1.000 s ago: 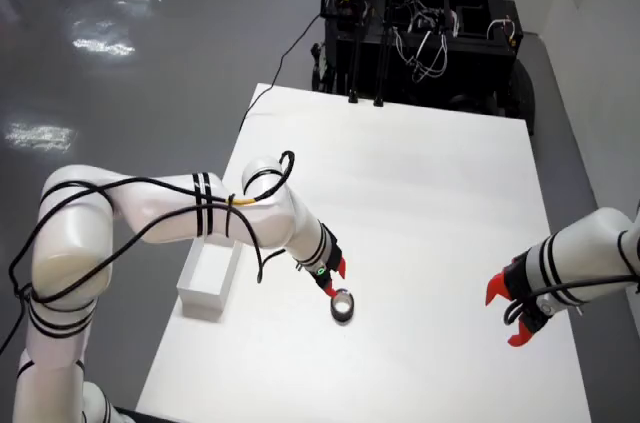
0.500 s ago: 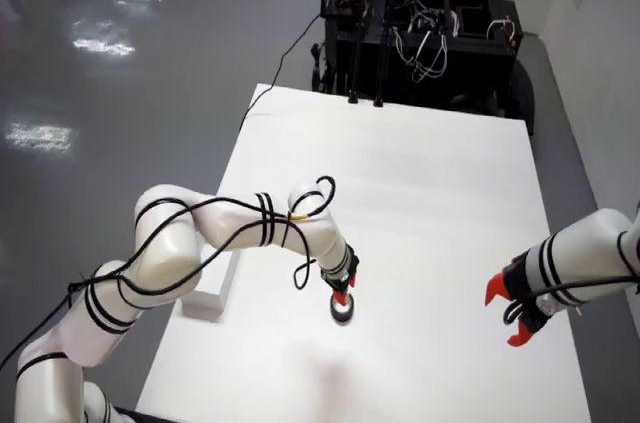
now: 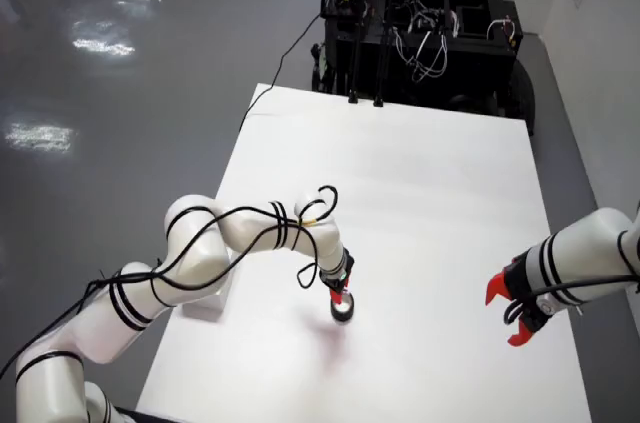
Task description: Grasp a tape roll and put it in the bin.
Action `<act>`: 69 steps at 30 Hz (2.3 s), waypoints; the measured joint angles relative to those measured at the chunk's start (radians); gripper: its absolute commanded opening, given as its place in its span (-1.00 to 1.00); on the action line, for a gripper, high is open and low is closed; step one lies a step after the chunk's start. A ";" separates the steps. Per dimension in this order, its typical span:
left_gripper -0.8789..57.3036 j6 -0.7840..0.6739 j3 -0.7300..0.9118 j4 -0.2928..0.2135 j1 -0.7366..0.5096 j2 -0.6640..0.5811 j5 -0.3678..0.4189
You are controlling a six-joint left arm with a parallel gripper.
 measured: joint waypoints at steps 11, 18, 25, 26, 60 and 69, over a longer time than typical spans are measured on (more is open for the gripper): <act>-0.36 0.004 0.009 -0.002 0.021 0.046 0.029; -0.36 0.007 0.012 -0.007 0.021 0.057 0.051; -0.40 0.007 0.009 -0.014 0.012 0.063 0.052; -0.40 0.007 0.007 -0.014 0.011 0.064 0.052; -0.38 -0.036 -0.099 0.050 -0.012 -0.003 0.152; -0.40 0.020 -0.419 0.023 -0.087 0.159 0.164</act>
